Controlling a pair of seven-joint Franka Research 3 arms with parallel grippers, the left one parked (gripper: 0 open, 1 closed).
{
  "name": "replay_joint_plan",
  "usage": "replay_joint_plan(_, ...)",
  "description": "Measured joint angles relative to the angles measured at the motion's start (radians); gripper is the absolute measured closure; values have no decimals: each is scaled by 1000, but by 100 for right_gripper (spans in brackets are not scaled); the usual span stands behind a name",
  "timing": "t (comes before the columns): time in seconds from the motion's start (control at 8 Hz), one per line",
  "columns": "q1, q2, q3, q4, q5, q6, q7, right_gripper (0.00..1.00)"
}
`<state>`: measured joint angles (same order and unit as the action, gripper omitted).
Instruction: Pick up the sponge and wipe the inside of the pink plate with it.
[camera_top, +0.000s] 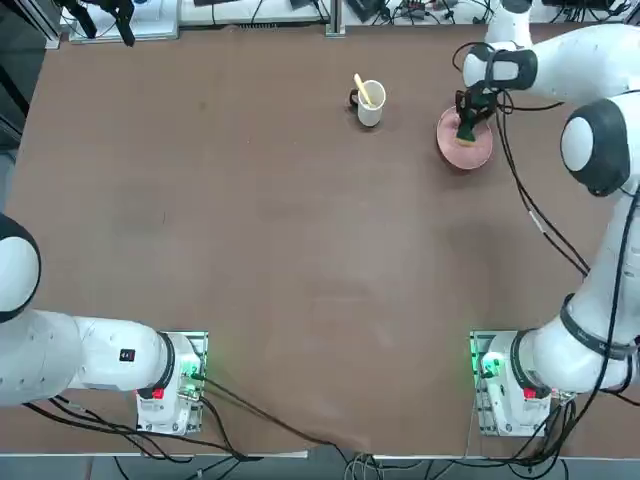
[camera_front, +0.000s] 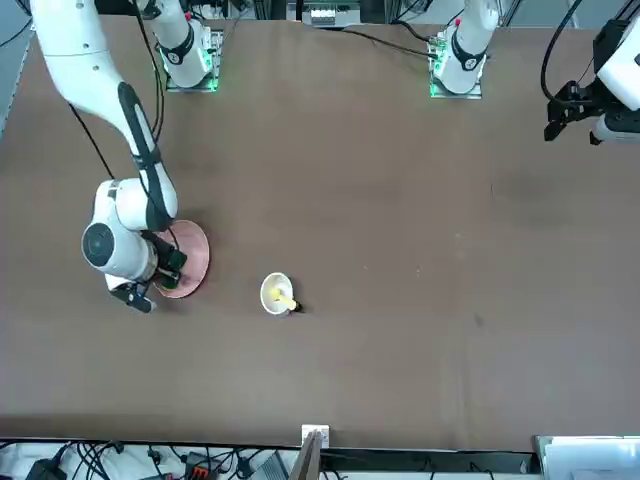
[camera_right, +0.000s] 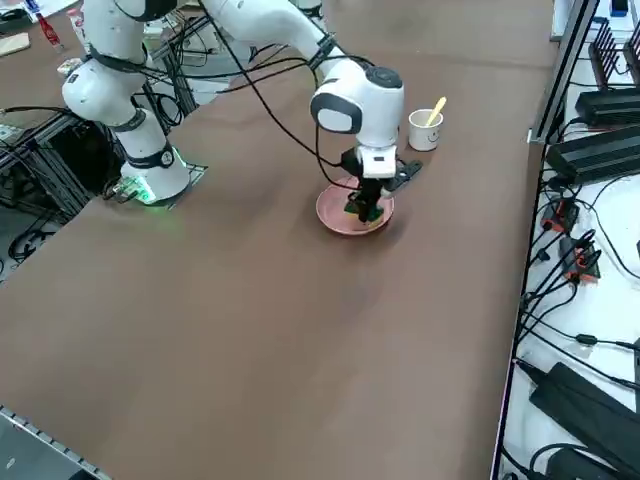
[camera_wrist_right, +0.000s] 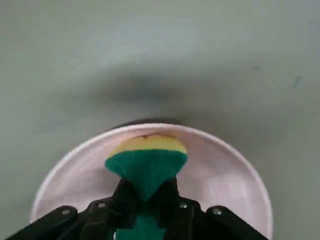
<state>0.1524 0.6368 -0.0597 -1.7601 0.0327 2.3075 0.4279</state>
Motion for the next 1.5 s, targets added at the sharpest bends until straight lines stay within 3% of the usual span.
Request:
replay_joint_plan(0.88, 69, 5, 0, 9, 5, -18, 95, 80)
replay_joint_plan(1.5, 83, -60, -2, -98, 6, -19, 101, 80)
